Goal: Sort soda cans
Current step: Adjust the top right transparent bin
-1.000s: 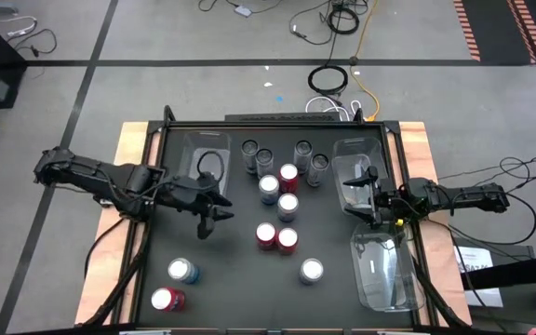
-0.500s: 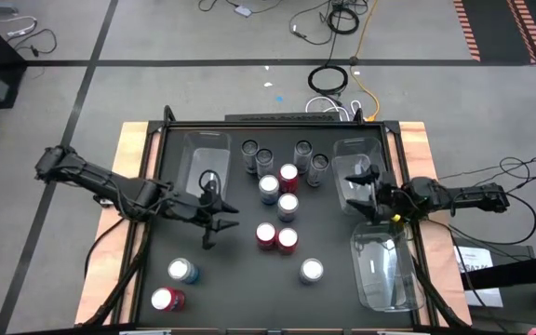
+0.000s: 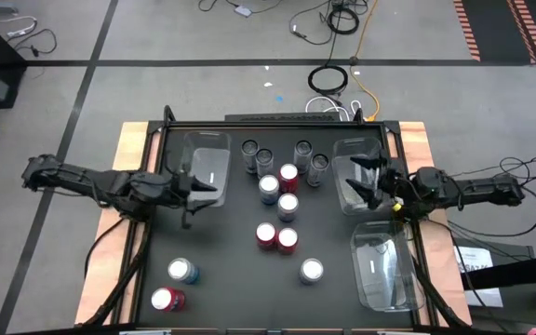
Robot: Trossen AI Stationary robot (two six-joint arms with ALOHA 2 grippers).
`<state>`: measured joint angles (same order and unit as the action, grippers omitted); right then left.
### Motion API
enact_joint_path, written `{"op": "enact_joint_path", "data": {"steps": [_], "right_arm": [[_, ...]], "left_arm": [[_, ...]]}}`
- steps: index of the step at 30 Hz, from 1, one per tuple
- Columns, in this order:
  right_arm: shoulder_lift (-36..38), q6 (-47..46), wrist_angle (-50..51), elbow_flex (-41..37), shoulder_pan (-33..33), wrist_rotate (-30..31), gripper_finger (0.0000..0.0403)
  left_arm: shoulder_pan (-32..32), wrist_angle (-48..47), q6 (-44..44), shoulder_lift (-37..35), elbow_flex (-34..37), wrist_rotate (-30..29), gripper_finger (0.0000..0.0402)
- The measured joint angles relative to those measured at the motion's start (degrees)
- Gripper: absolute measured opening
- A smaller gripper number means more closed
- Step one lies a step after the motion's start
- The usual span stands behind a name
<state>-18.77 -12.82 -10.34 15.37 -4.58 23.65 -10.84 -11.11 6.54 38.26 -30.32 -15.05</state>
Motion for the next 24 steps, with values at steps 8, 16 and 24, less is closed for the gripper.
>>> {"op": "enact_joint_path", "data": {"steps": [8,16,24], "right_arm": [[-24.42,-6.72,23.93,24.98,-0.02,6.72,0.0396],[-43.44,-26.11,51.20,50.29,0.02,7.97,0.0396],[-52.82,-59.31,79.25,57.28,-0.02,2.51,0.0396]], "left_arm": [[3.23,-5.91,-2.35,-11.77,2.95,-0.45,0.0171],[8.48,-11.35,-4.25,-20.26,2.93,-4.67,0.0171],[10.75,-12.40,-8.93,-21.62,2.88,-10.52,0.0171]]}}
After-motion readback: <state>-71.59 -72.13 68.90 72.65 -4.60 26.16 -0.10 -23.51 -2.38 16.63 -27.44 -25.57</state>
